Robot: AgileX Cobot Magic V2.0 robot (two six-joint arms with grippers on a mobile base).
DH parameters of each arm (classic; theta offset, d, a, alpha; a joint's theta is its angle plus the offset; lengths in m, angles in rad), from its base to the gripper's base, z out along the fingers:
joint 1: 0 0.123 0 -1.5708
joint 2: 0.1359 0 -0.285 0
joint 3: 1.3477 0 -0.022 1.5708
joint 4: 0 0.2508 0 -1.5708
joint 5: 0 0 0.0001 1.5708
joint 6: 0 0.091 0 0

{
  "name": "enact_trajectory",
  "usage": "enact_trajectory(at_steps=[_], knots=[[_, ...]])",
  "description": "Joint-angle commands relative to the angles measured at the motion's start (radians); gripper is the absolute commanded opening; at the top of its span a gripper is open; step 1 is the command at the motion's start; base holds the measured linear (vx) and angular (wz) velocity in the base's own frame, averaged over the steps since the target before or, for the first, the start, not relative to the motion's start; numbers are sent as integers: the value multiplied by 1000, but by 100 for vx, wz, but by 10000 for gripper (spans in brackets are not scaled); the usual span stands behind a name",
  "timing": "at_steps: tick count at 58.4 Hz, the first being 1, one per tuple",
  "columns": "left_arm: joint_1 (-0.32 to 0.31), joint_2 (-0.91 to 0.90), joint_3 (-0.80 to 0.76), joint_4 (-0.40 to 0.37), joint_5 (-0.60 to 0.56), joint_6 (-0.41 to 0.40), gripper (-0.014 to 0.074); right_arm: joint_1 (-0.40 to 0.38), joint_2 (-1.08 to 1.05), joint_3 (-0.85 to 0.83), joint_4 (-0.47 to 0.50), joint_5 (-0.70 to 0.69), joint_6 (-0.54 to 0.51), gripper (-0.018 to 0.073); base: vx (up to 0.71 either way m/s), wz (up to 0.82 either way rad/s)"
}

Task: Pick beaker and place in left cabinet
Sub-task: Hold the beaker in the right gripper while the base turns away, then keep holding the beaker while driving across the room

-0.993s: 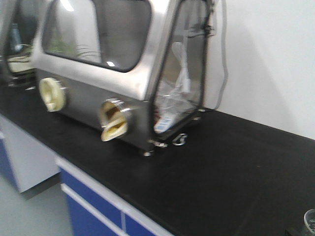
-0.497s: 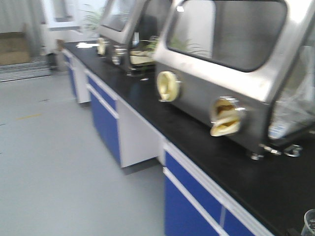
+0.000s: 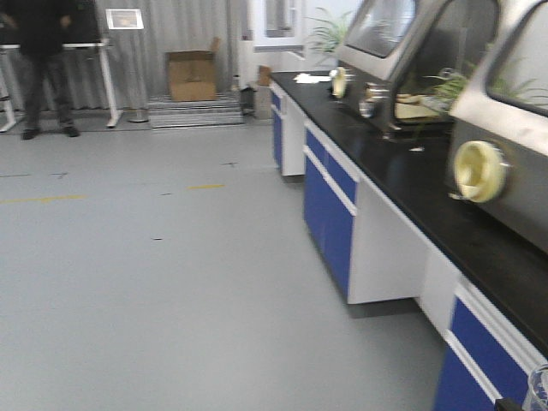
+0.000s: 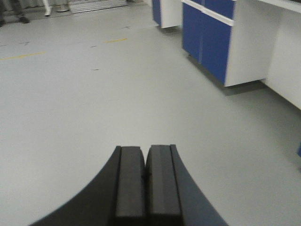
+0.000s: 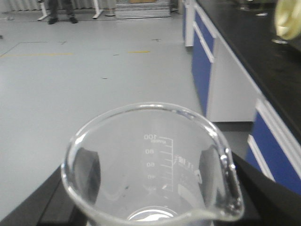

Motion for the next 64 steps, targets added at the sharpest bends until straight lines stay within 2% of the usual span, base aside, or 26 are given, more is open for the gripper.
enact_trajectory(at_steps=[1,32,64], knots=[[1,-11,-12,0,-75,-4,4,-6,-4,-32,-10,-26,-4,-3,24,50],[1,-11,-12,0,-75,-4,4,-6,-4,-32,-10,-26,-4,-3,35,33],[1,-11,-12,0,-75,-4,4,-6,-4,-32,-10,-26,-4,-3,56,32]])
